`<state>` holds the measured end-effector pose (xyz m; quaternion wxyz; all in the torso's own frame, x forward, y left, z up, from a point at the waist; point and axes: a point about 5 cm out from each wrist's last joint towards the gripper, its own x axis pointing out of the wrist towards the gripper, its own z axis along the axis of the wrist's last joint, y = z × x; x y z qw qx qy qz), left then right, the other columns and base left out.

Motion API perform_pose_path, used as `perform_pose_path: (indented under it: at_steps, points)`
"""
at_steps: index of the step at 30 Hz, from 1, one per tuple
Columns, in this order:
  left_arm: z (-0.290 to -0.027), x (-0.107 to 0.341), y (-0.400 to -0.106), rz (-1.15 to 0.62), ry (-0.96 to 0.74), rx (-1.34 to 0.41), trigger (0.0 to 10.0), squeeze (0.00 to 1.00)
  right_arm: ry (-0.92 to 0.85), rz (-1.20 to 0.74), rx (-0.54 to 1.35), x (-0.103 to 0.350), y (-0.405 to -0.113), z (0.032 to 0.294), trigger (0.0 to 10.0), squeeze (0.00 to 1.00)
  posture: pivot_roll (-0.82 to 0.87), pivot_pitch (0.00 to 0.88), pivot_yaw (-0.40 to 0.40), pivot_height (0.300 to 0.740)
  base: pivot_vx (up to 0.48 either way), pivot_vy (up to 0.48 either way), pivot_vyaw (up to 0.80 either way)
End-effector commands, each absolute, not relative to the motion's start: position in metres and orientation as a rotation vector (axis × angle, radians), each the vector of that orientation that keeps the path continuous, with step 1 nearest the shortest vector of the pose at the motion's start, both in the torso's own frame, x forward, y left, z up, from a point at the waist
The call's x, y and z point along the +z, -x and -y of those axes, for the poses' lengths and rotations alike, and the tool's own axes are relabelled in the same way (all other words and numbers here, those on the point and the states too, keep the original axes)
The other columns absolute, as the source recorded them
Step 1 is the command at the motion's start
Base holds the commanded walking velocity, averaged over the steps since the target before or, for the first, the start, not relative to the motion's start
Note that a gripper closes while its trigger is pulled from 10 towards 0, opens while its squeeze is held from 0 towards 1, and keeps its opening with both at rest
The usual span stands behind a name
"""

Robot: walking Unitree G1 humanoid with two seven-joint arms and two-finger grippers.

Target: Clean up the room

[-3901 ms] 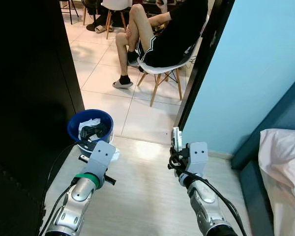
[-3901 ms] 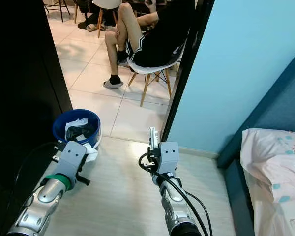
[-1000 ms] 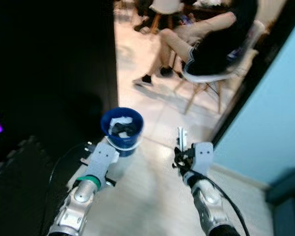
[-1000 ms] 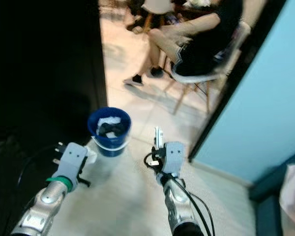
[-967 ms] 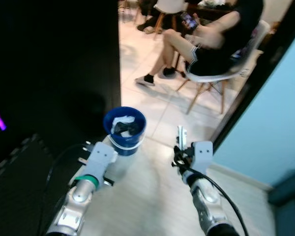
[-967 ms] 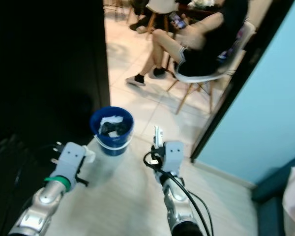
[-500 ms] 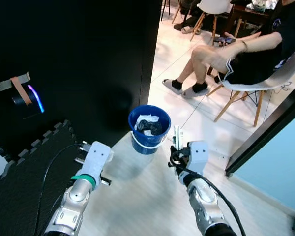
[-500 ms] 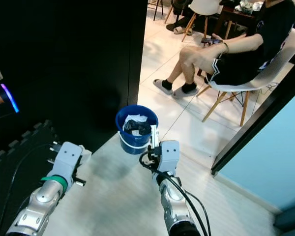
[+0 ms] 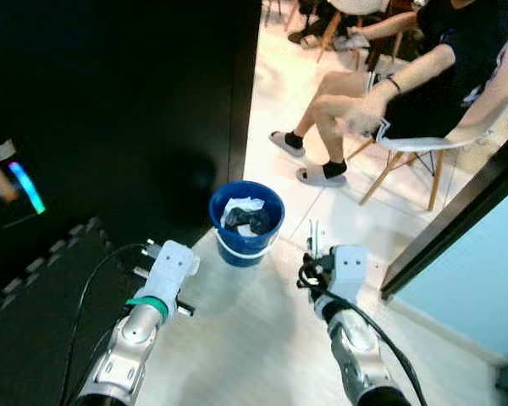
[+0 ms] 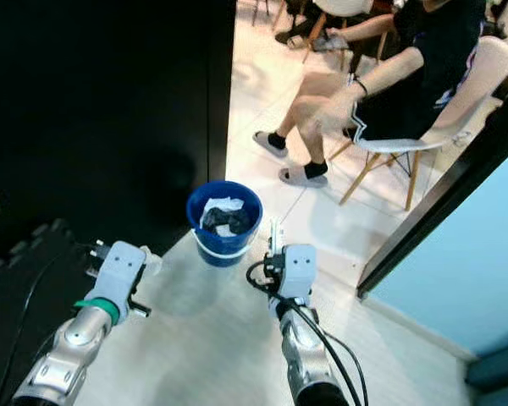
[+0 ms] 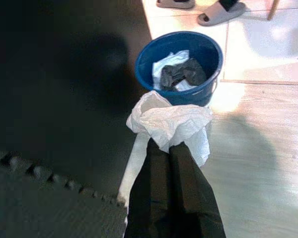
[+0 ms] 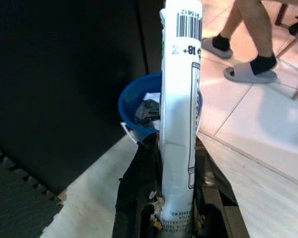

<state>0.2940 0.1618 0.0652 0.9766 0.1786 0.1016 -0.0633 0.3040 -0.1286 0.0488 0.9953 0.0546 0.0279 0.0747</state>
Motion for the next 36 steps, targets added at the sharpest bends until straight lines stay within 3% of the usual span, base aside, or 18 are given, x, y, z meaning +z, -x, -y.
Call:
perform_pose_path:
  at_steps: [1, 8, 24, 36]
  points:
    - [-0.1583, 0.0575, -0.2895, -0.232, -0.360, -0.148, 10.0, 0.00, -0.109, -0.097, 0.128, 0.0402, -0.2991, 0.1326, 10.0, 0.00, 0.14, 0.045, 0.005, 0.740, 0.450, 0.000, 0.00]
    - [-0.1591, 0.0580, -0.2894, -0.230, -0.355, -0.155, 10.0, 0.00, -0.116, -0.097, 0.115, 0.0396, -0.2984, 0.1337, 10.0, 0.00, 0.14, 0.052, 0.007, 0.740, 0.450, 0.000, 0.00]
    - [-0.1600, 0.0582, -0.2893, -0.230, -0.353, -0.154, 10.0, 0.00, -0.122, -0.112, 0.105, 0.0375, -0.2977, 0.1340, 10.0, 0.00, 0.14, 0.059, 0.007, 0.740, 0.452, 0.000, -0.48]
    - [-0.1648, 0.0637, -0.2957, -0.222, -0.353, -0.205, 10.0, 0.00, -0.060, -0.118, 0.123, 0.0379, -0.2994, 0.1310, 10.0, 0.00, 0.14, 0.067, 0.006, 0.740, 0.454, 0.000, 0.00]
